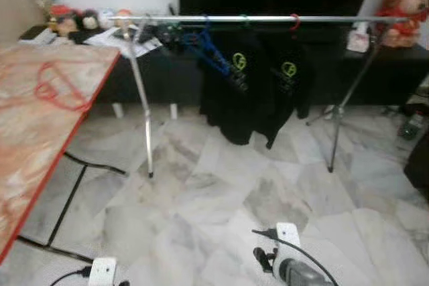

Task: Hang hanger

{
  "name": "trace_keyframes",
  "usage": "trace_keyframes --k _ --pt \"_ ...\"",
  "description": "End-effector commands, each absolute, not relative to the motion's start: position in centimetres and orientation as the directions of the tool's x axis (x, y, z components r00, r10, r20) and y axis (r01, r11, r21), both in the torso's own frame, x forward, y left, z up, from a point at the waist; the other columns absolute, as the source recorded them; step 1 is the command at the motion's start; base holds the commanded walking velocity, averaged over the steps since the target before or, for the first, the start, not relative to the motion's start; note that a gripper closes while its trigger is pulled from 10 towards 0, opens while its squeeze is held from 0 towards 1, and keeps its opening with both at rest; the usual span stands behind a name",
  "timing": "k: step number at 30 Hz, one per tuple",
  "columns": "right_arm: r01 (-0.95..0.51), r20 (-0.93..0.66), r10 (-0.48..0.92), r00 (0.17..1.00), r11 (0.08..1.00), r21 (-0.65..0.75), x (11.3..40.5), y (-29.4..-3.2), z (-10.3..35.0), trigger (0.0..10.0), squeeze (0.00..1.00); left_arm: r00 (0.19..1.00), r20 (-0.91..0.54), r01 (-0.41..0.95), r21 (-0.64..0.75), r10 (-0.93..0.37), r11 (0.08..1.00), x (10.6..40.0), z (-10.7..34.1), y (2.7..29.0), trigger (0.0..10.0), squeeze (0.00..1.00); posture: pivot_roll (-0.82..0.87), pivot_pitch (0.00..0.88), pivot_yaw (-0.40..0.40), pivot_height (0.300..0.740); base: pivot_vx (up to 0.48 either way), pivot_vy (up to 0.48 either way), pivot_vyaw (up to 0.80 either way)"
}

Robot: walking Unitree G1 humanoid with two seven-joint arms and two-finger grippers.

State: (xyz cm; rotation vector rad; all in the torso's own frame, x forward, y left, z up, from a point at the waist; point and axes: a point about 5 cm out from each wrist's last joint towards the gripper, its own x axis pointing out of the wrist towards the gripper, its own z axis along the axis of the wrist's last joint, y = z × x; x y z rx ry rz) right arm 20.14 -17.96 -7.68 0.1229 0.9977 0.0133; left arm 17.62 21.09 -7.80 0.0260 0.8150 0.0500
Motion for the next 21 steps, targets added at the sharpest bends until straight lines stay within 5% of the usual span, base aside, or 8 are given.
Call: trace_keyframes --k 1,21 --pt "0.019 -0.809 0.105 0.579 0.99 0.142 21.5 -16.4 -7.0 10.0 0.0 0.624 -0.775 -0.069 0.077 0.103 0.995 15.6 -8.5 22.8 10.0 0.0 -0.02 0.0 -0.026 0.74 0.289 0.0 0.0" --pt "0.022 -0.802 0.104 0.589 0.989 0.144 21.7 -16.6 -6.9 10.0 0.0 0.565 -0.818 -0.077 0.079 0.109 0.994 14.4 -9.0 23.3 10.0 0.0 -0.02 0.0 -0.029 0.74 0.291 0.0 0.0"
